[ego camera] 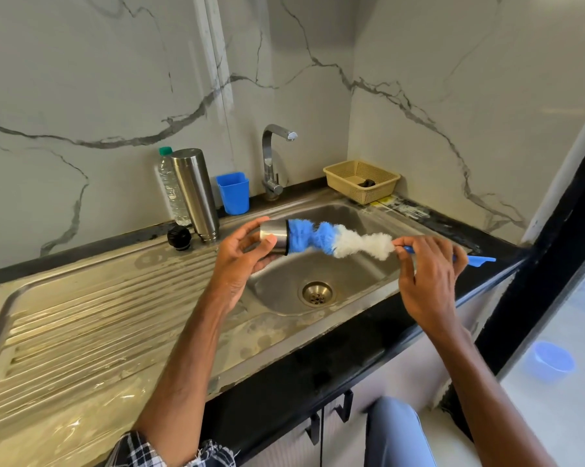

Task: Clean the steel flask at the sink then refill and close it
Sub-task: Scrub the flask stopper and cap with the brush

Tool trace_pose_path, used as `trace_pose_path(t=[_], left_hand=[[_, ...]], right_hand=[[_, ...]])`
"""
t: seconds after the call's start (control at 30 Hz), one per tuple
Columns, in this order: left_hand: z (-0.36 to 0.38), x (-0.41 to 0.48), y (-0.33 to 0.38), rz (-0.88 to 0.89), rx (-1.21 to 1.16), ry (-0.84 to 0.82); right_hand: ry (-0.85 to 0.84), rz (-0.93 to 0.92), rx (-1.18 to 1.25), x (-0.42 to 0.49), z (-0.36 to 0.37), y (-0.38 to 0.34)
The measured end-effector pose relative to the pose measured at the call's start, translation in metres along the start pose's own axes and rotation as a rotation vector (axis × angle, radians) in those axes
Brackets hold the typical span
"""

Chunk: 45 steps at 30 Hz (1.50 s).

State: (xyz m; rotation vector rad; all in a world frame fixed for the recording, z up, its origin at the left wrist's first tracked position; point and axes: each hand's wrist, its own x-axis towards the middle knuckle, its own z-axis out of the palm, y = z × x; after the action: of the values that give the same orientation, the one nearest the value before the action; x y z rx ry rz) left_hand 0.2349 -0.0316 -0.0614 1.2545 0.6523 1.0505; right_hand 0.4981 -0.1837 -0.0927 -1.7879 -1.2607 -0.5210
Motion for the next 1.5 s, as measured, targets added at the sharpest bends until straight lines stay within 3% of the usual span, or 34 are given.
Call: trace_pose_path(t=[0.17, 0.27, 0.53, 0.8, 0.97, 1.5], left_hand=[[-0.001, 0.001, 0.001, 0.003, 0.012, -0.007], [0.001, -0.001, 0.0, -0.01, -0.021, -0.009], [-0.005, 0.003, 0.005, -0.039, -0.042, 0.005], [-0.001, 0.0, -0.001, 0.004, 0.071, -0.033], [-0.005, -0.001, 0.002, 0.078, 0.089, -0.014], [-0.006, 0.003, -0.004, 0.193, 0.368, -0.079]], right_hand=[[-0.045, -0.055, 0.037, -0.001, 0.004, -0.002], [-0.046, 0.014, 0.053, 0.003, -0.001, 0.003], [-0.263, -0.09, 0.144, 0.001, -0.006, 0.005], [-0.209, -0.13, 0.138, 0.0, -0.004, 0.011], [-0.19, -0.004, 0.152, 0.002, -0.009, 0.019], [-0.213, -0.005, 0.204, 0.005, -0.01, 0.018]])
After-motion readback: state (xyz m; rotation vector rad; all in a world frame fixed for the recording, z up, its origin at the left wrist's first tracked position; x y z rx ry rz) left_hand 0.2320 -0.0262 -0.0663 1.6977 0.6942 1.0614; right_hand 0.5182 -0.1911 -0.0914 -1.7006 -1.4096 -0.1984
